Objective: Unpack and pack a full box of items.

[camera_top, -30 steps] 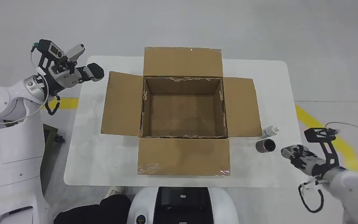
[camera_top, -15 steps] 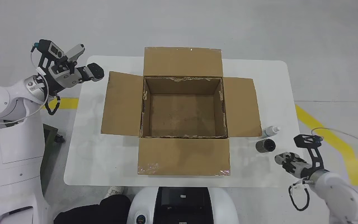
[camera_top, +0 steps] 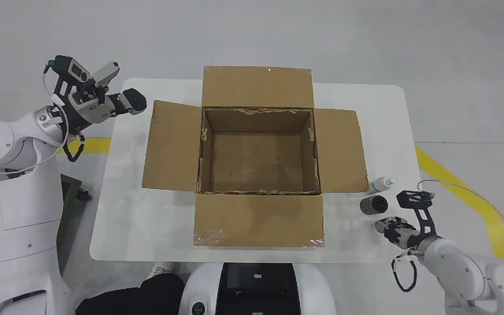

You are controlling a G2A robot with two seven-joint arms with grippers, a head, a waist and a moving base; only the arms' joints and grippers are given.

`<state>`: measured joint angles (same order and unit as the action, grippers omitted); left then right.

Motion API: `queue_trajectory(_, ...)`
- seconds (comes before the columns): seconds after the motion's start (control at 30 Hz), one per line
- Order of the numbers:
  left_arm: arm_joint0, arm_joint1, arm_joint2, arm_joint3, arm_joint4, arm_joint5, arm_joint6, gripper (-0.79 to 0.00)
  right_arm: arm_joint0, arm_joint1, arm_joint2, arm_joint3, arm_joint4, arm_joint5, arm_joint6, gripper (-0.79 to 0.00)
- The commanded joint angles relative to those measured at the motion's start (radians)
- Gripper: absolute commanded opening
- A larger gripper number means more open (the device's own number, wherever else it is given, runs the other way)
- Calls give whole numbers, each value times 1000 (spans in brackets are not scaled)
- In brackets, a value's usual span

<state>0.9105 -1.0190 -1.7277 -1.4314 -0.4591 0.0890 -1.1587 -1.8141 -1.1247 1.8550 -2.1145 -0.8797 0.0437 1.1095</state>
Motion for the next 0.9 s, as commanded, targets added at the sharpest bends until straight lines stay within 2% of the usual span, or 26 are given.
queue_trajectory(0.0, 0, 0, 0, 0, 0, 0, 0, 0, 0, 0, -5, 4, -1, 5, -5, -785)
queue_trajectory(0.47, 0, 0, 0, 0, 0, 0, 0, 0, 2, 2, -52, 23, -19, 21, -32, -785)
queue_trajectory(0.6, 0, 0, 0, 0, 0, 0, 0, 0, 4, 3, -60, 27, -27, 25, -30, -702)
queue_trajectory(0.67, 0, 0, 0, 0, 0, 0, 0, 0, 5, 4, -63, 25, -32, 28, -28, -625)
queue_trajectory(0.7, 0, 0, 0, 0, 0, 0, 0, 0, 5, 5, -64, 23, -36, 28, -27, -557)
queue_trajectory(0.73, 0, 0, 0, 0, 0, 0, 0, 0, 5, 5, -66, 21, -37, 29, -26, -449)
queue_trajectory(0.77, 0, 0, 0, 0, 0, 0, 0, 0, 4, 5, -66, 19, -39, 30, -25, -397)
queue_trajectory(0.8, 0, 0, 0, 0, 0, 0, 0, 0, 3, 6, -67, 16, -45, 31, -23, -215)
queue_trajectory(0.87, 0, 0, 0, 0, 0, 0, 0, 0, 3, 6, -68, 8, -48, 34, -20, -28)
